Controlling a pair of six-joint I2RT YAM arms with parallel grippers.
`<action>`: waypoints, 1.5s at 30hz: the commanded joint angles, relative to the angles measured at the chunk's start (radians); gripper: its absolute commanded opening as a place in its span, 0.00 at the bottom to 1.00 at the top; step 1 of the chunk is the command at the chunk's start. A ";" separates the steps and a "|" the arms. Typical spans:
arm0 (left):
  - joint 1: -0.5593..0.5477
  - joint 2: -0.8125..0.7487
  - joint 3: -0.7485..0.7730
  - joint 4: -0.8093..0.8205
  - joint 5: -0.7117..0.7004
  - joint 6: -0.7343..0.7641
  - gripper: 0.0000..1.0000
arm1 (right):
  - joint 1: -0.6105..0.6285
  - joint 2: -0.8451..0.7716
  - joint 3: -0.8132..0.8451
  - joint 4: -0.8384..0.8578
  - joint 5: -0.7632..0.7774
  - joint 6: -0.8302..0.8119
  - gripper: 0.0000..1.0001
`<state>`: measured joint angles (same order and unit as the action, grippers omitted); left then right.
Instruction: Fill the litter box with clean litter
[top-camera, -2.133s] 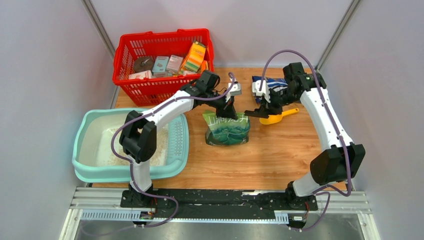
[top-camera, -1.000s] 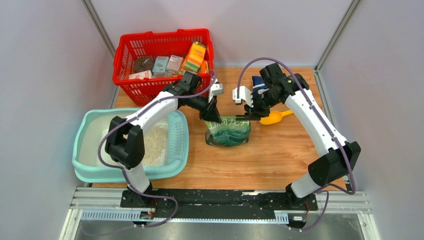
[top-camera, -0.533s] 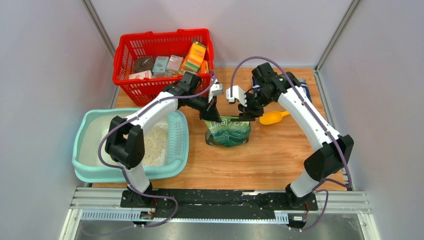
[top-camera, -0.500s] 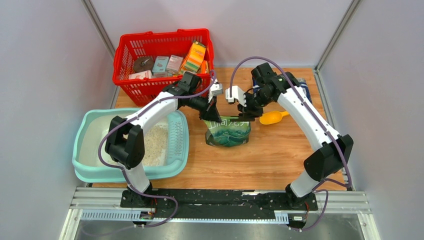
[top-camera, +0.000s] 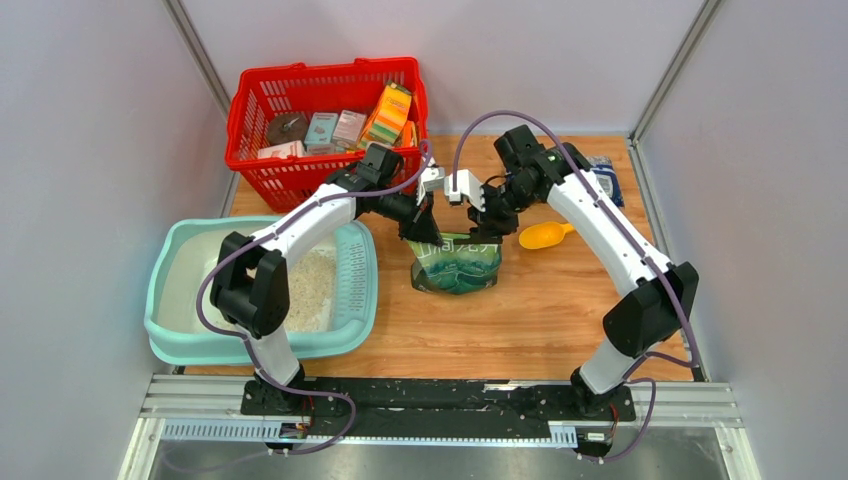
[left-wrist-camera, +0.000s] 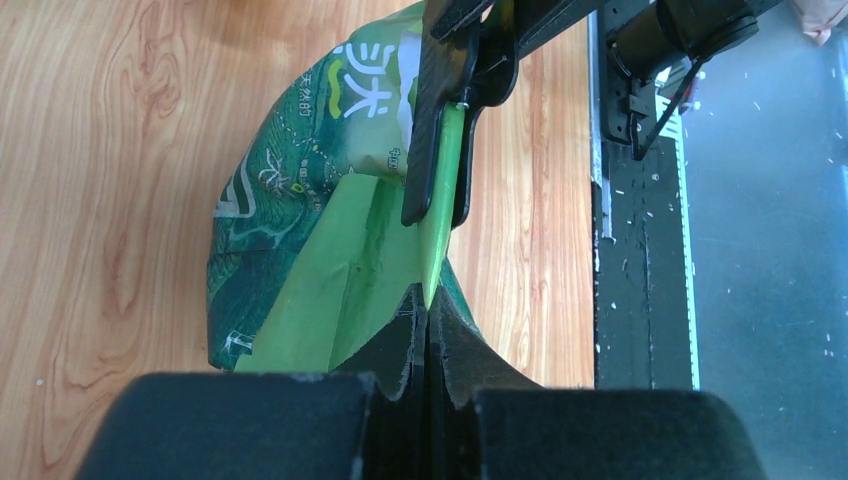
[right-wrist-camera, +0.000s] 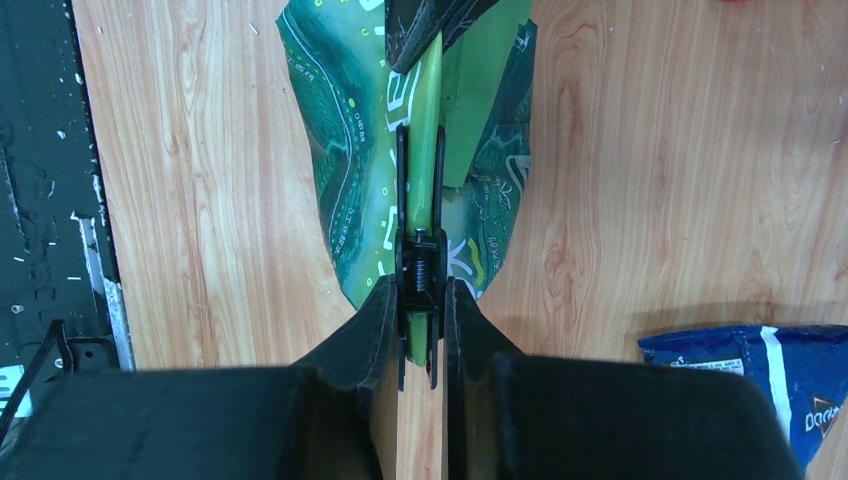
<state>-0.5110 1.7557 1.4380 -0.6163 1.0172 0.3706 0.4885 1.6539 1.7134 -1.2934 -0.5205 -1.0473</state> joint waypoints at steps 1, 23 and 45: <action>-0.004 -0.030 0.010 0.049 0.054 -0.007 0.00 | 0.027 0.037 0.002 -0.139 -0.082 0.036 0.00; -0.001 -0.016 0.050 -0.030 0.041 0.051 0.00 | 0.018 0.015 -0.052 -0.044 -0.059 0.073 0.56; 0.038 -0.114 0.047 -0.003 -0.117 0.025 0.77 | -0.031 -0.180 -0.024 0.322 0.385 0.637 1.00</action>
<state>-0.5003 1.7386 1.4574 -0.6544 0.9325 0.4049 0.4629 1.5536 1.7119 -1.1965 -0.4198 -0.6933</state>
